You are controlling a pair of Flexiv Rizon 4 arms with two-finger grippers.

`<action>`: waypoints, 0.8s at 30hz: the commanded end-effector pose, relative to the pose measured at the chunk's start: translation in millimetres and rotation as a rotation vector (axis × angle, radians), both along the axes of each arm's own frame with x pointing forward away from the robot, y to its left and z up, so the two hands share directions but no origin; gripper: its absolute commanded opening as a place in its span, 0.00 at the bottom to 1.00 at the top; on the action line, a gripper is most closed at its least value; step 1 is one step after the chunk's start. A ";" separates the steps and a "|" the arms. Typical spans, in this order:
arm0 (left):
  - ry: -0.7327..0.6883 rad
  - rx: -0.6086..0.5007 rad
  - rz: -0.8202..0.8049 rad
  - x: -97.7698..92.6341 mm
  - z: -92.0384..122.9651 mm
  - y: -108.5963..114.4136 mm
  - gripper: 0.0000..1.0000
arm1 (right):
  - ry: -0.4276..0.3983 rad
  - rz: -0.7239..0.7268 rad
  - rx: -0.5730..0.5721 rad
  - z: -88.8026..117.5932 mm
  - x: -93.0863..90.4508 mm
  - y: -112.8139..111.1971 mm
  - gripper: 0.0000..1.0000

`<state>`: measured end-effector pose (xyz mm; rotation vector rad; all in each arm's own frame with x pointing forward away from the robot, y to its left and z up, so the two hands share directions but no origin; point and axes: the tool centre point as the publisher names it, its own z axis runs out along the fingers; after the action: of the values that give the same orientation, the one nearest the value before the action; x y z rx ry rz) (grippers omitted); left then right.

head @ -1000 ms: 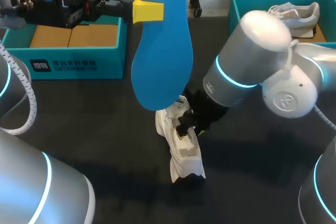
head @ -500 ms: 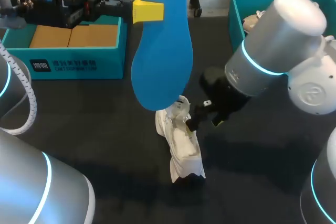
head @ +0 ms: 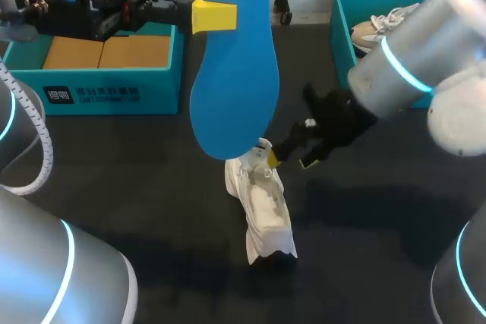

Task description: Take the shoe out of the shoebox, open the shoe tongue, remove and reinsert the insole, then place the shoe into the shoebox

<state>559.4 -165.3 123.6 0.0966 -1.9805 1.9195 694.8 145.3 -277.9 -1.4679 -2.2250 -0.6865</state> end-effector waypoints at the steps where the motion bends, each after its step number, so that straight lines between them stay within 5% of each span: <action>1: -0.001 0.002 -0.001 0.6 0.3 -1.2 0.00 | 0.019 -0.015 0.027 26.2 6.8 -18.6 1.00; 6: -0.001 0.002 -0.001 0.6 0.3 -1.2 0.00 | 0.033 -0.095 0.009 46.3 5.8 -31.7 1.00; 18: -0.001 0.002 -0.001 0.6 0.3 -1.2 0.00 | 0.033 -0.095 0.009 46.3 5.8 -31.7 1.00; 24: -0.001 0.002 -0.001 0.6 0.3 -1.2 0.00 | -0.005 -0.162 0.206 67.2 10.7 -39.0 1.00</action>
<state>559.4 -165.3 123.6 0.0964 -1.9805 1.9194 716.7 122.0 -209.1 -1.5659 -2.0553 -0.8267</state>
